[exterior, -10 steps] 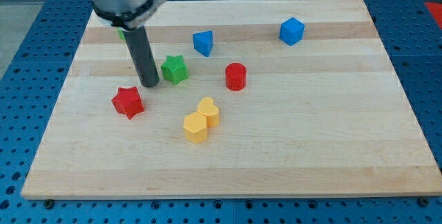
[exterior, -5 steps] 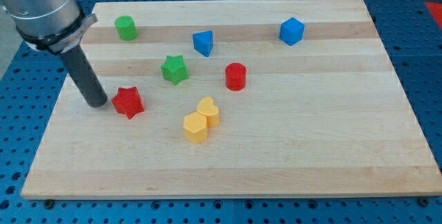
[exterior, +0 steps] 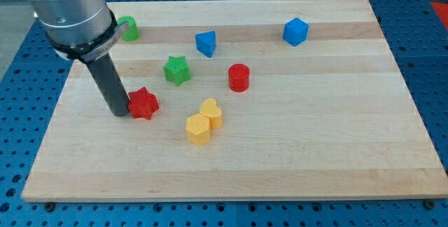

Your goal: Push the red star towards the top of yellow heart

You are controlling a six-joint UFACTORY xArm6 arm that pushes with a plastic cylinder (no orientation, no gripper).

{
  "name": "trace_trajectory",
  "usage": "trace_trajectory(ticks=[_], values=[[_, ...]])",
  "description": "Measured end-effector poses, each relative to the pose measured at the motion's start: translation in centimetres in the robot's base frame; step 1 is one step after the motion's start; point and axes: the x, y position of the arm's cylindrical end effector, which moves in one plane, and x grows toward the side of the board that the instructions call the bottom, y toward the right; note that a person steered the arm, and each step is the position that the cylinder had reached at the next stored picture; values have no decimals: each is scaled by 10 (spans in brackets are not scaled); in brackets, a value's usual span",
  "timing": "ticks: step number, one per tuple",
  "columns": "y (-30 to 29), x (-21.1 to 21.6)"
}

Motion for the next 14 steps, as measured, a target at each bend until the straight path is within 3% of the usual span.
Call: trace_trajectory(ticks=[5,7,8,9,10,14], values=[[33,-17],[0,20],[7,9],[30,-34],[31,-37],[46,-9]])
